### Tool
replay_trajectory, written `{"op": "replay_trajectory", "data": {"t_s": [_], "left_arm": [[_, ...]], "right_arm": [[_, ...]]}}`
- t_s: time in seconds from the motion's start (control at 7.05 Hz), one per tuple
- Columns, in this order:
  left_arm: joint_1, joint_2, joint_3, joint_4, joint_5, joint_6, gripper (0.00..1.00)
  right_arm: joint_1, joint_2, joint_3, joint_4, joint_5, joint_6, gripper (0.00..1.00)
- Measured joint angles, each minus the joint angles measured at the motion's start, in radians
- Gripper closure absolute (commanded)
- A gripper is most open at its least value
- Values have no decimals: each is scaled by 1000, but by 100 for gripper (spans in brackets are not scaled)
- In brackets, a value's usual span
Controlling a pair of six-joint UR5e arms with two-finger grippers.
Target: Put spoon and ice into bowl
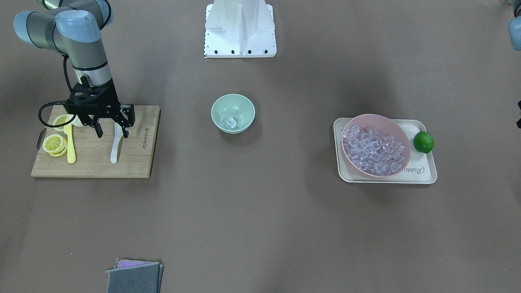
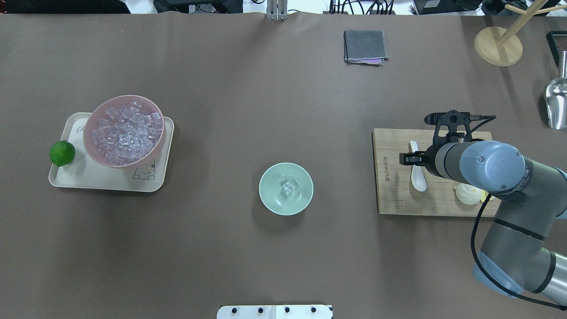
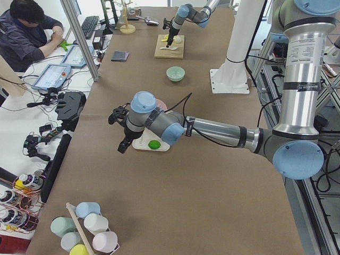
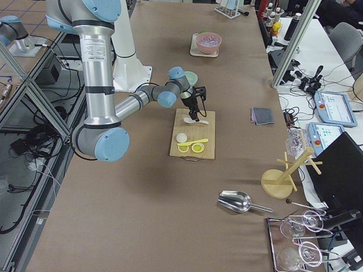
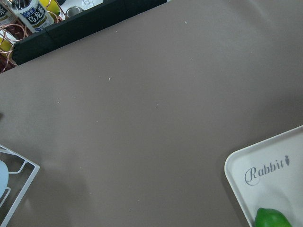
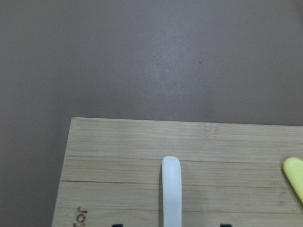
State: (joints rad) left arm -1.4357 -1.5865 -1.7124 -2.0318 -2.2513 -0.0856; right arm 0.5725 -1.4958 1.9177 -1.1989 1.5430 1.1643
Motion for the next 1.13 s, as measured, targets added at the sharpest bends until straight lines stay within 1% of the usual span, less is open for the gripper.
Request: {"op": "replay_trajectory", "data": {"t_s": [0.28, 0.43, 0.57, 0.71, 0.85, 1.13], "left_arm": [[-4, 1, 4, 0, -1, 9, 2], [-4, 2, 3, 0, -2, 8, 2], [-4, 6, 2, -2, -2, 7, 2], [-4, 10, 1, -4, -2, 6, 2], [-3, 13, 1, -5, -2, 6, 2], [-3, 14, 1, -7, -2, 6, 2]], "right_arm": [[-1, -2, -53, 91, -3, 7, 37], [-1, -3, -80, 123, -4, 8, 44], [-1, -4, -94, 135, -6, 9, 60], [-1, -5, -98, 140, -12, 12, 85], [-1, -6, -99, 141, -19, 19, 100], [-2, -3, -94, 140, -26, 28, 100]]}}
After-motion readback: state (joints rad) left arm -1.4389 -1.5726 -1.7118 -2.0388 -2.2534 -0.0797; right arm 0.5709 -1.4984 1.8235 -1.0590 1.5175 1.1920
